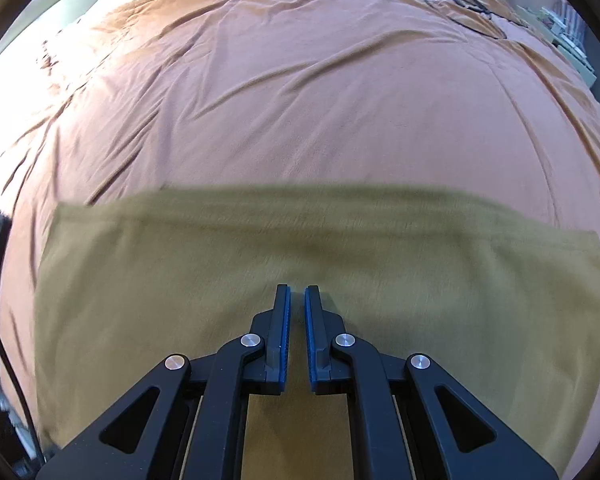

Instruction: Fold small clothes

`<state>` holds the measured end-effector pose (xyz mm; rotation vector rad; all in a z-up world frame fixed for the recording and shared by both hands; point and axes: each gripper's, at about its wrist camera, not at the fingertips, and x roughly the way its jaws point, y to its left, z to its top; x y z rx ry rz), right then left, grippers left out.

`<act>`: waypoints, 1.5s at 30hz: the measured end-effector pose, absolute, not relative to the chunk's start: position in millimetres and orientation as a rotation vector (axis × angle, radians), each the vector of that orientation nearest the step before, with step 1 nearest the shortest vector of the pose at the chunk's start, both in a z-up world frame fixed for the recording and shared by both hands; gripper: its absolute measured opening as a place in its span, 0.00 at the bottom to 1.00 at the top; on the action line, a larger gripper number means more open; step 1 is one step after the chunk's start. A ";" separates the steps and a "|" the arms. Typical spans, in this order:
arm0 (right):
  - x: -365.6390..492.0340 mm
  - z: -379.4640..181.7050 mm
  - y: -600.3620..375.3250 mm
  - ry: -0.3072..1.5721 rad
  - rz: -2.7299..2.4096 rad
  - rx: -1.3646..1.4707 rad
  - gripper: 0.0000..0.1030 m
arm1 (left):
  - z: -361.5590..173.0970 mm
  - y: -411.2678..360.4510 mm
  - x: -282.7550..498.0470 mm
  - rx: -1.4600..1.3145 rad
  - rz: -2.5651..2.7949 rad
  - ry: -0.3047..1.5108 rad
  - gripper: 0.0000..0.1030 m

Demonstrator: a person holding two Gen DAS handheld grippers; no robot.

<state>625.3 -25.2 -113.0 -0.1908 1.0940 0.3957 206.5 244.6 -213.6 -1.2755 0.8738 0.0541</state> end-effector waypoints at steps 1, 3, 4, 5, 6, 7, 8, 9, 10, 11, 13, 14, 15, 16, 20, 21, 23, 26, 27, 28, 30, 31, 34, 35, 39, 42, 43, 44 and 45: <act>619.5 -112.8 -25.9 1.098 0.403 -0.201 0.04 | -212.5 245.3 206.3 -1.285 0.043 0.866 0.07; 606.0 -114.3 -29.7 1.107 0.423 -0.215 0.04 | -210.2 246.2 205.2 -1.304 0.022 0.850 0.07; 597.3 -115.4 -32.3 1.112 0.437 -0.214 0.04 | -208.4 246.5 204.2 -1.314 0.008 0.840 0.07; 590.2 -116.5 -34.8 1.117 0.447 -0.211 0.04 | -206.6 247.1 203.6 -1.322 -0.004 0.831 0.07; 582.0 -118.1 -38.1 1.125 0.457 -0.205 0.04 | -203.6 247.3 203.4 -1.330 -0.020 0.821 0.07; 574.5 -120.3 -41.3 1.134 0.465 -0.201 0.04 | -200.8 247.0 203.5 -1.334 -0.034 0.812 0.07; 566.7 -121.4 -43.7 1.141 0.473 -0.197 0.04 | -196.2 246.4 204.0 -1.334 -0.051 0.800 0.06; 559.2 -124.0 -46.2 1.147 0.479 -0.195 0.04 | -192.4 245.1 204.6 -1.332 -0.061 0.793 0.06; 550.8 -127.0 -48.9 1.154 0.486 -0.192 0.04 | -185.7 243.3 206.9 -1.325 -0.077 0.783 0.06; 543.1 -129.2 -51.2 1.160 0.491 -0.189 0.04 | -179.9 241.8 208.5 -1.318 -0.091 0.776 0.06; 528.6 -133.5 -57.1 1.175 0.508 -0.169 0.04 | -166.2 237.8 212.4 -1.294 -0.122 0.764 0.06; 522.5 -134.8 -60.4 1.181 0.513 -0.162 0.04 | -160.5 235.9 214.4 -1.284 -0.134 0.759 0.06; 517.8 -135.0 -65.3 1.185 0.518 -0.154 0.04 | -152.7 232.7 218.0 -1.272 -0.153 0.753 0.06; 510.0 -136.9 -68.7 1.188 0.523 -0.145 0.04 | -146.6 230.5 220.8 -1.261 -0.165 0.750 0.06; 482.3 -144.9 -81.9 1.212 0.553 -0.093 0.04 | -119.0 220.1 239.1 -1.208 -0.220 0.738 0.06; 477.6 -145.8 -84.0 1.213 0.557 -0.090 0.04 | -115.0 217.7 243.2 -1.201 -0.229 0.737 0.06; 465.5 -148.2 -88.4 1.212 0.564 -0.084 0.04 | -102.1 211.0 254.5 -1.177 -0.256 0.737 0.06; 452.9 -150.6 -94.2 1.222 0.582 -0.055 0.04 | -81.6 199.4 272.0 -1.134 -0.291 0.735 0.06; 449.1 -151.8 -96.8 1.223 0.585 -0.050 0.04 | -77.2 197.7 276.4 -1.124 -0.299 0.736 0.06; 444.8 -153.2 -98.8 1.222 0.589 -0.046 0.04 | -70.5 191.9 283.4 -1.109 -0.311 0.739 0.06; 438.6 -155.6 -103.1 1.227 0.590 -0.044 0.04 | -61.4 181.3 293.6 -1.083 -0.333 0.749 0.06; 435.5 -155.5 -105.7 1.231 0.596 -0.039 0.04 | -55.4 173.0 300.9 -1.065 -0.348 0.756 0.06; 427.1 -141.9 -120.8 1.213 0.610 0.008 0.04 | -39.5 147.4 319.3 -1.012 -0.398 0.769 0.06; 422.1 -134.7 -124.9 1.197 0.609 0.017 0.04 | -35.1 139.4 325.1 -0.996 -0.412 0.774 0.06; 412.1 -93.8 -161.8 1.087 0.620 0.072 0.05 | -15.6 97.9 349.4 -0.906 -0.473 0.803 0.06; 408.5 -68.4 -197.0 1.026 0.623 0.112 0.05 | -9.3 59.9 365.6 -0.839 -0.516 0.838 0.06; 407.6 -63.3 -208.4 1.009 0.614 0.111 0.07 | -9.2 50.1 369.5 -0.824 -0.528 0.850 0.06; 404.2 -62.9 -214.6 0.996 0.605 0.107 0.12 | -9.0 35.8 376.3 -0.801 -0.542 0.867 0.06; 400.1 -61.4 -221.9 0.981 0.592 0.104 0.31 | -9.4 26.0 380.3 -0.785 -0.551 0.878 0.06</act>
